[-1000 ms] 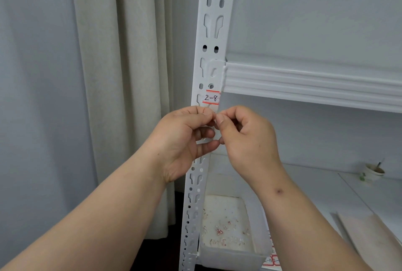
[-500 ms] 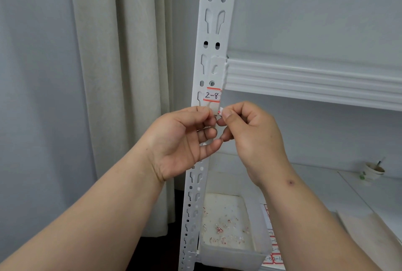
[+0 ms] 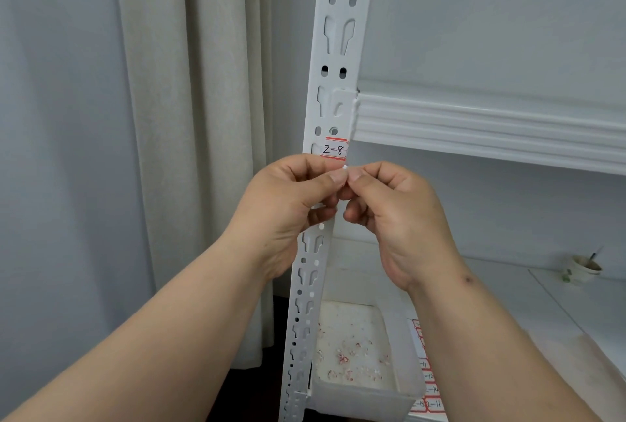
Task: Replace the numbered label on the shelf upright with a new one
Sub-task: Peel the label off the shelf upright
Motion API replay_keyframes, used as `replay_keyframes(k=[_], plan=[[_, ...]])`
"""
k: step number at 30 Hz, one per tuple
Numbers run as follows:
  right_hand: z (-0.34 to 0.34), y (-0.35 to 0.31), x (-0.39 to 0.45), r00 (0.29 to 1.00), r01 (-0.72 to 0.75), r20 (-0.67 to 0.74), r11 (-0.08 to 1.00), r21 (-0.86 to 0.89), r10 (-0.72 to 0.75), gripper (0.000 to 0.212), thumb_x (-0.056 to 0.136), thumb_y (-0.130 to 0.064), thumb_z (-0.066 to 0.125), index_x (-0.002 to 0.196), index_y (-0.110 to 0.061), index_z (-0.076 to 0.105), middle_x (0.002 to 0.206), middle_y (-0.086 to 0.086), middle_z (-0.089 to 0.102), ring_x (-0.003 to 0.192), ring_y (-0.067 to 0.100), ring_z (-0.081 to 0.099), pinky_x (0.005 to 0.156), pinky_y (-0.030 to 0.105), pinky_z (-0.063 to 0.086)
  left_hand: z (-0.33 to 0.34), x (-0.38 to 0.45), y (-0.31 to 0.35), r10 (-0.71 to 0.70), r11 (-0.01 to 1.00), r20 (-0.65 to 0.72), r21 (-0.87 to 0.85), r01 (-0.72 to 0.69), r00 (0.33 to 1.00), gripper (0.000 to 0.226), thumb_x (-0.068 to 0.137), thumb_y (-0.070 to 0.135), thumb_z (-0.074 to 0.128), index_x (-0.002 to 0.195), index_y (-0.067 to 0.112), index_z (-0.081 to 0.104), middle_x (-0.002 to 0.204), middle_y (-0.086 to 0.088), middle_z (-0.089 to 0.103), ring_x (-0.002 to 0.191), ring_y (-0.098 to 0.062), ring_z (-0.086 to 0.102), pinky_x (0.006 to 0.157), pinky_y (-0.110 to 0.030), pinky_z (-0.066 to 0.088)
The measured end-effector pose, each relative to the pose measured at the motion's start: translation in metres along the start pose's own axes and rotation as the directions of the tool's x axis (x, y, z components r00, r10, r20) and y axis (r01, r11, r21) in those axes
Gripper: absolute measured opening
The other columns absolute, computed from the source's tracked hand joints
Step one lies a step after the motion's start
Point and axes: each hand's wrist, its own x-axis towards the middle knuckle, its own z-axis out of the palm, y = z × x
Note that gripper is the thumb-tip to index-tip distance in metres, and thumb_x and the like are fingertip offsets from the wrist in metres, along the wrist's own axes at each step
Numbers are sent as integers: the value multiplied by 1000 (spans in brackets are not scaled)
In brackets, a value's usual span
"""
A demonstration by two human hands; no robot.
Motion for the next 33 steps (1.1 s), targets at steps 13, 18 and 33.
replay_keyframes(k=[13,18,33], plan=[[-1,4,-3,997,73,-2,995,-68,-73,9,86,-10,65,80,-15,69,64,-4,68,54,7,60,65,26,50,-4,2,7,-205,972,43,-106,209,978,13,87,4,64,79,14,61,65,-3,65,58,-12,56,59,-27,54],[2,2,-3,996,91,-2,995,-29,-91,8,86,-10,67,81,-16,68,67,-8,69,54,7,59,64,24,51,-5,3,7,-287,939,79,-173,296,955,10,88,7,62,80,13,65,66,-1,60,58,-9,49,53,-22,52],[7,17,9,915,220,-207,858,-465,-347,18,89,-21,59,73,-30,59,73,-12,68,71,12,68,70,32,54,2,-1,4,-46,996,-55,75,50,997,18,93,6,60,96,13,76,81,-3,69,65,-10,54,72,-32,59]])
